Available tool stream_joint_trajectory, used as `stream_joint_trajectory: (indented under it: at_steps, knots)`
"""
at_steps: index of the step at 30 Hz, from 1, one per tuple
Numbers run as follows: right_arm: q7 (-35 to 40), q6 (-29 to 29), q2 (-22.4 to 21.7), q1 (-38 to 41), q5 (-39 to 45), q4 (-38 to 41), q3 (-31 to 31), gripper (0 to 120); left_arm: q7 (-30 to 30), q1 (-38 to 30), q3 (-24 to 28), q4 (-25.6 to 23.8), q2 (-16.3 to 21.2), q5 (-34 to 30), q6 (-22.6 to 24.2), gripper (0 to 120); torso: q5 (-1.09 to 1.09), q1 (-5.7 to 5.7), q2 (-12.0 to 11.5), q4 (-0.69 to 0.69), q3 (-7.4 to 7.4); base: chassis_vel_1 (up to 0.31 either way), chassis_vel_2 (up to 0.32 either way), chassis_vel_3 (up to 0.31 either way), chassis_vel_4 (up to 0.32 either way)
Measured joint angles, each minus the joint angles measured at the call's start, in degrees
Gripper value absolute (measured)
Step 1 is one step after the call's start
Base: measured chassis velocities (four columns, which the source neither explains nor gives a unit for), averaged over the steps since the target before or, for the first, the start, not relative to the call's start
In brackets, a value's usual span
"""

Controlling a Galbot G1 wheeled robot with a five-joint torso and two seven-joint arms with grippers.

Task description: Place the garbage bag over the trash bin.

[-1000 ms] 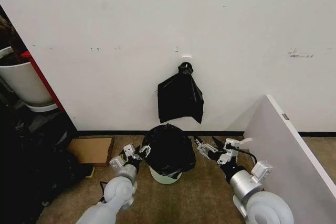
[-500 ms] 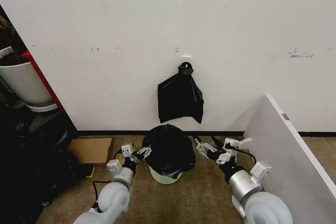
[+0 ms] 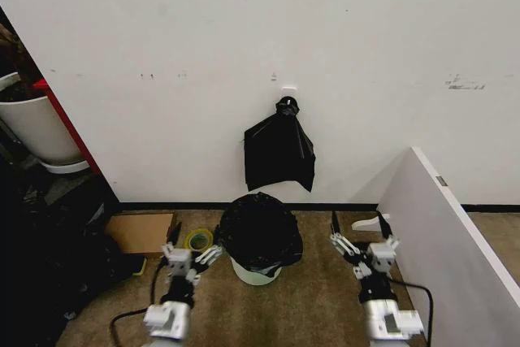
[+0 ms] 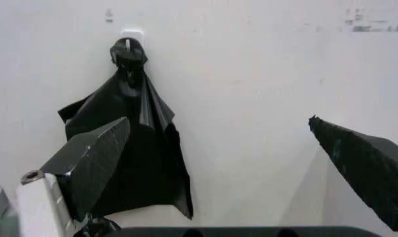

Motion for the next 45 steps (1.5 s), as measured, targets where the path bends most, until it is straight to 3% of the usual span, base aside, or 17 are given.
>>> stream_joint_trajectory:
  at_steps: [5, 12, 23, 45]
  knots:
    - [-1.2, 1.87, 0.72, -4.08, 0.55, 2.6, -0.22, 100, -0.41, 3.23, -4.64, -4.41, -2.18, 2.06, -4.37, 100, 0.0, 0.0, 0.0, -0.01, 0.0, 0.0, 0.0, 0.0, 0.0]
    - [-2.33, 0.91, 1.26, -5.37, -0.07, 5.0, -2.02, 100, -2.52, 3.99, -8.18, -4.16, -2.79, -0.16, -6.88, 100, 0.0, 0.0, 0.0, 0.0, 0.01, 0.0, 0.0, 0.0, 0.0]
    - [-3.3, -0.59, 5.07, -5.42, -4.36, 7.79, -2.66, 100, -0.41, 3.89, -8.38, -3.51, -0.23, -2.39, -7.22, 100, 0.0, 0.01, 0.0, -0.01, 0.01, 0.0, 0.0, 0.0, 0.0]
    - [-3.32, 1.27, 5.08, -5.94, -6.23, 7.29, -3.45, 100, 0.48, 3.77, -8.11, -3.28, 0.32, -2.61, -8.46, 100, 0.02, 0.01, 0.0, 0.0, 0.01, 0.0, 0.0, 0.0, 0.0]
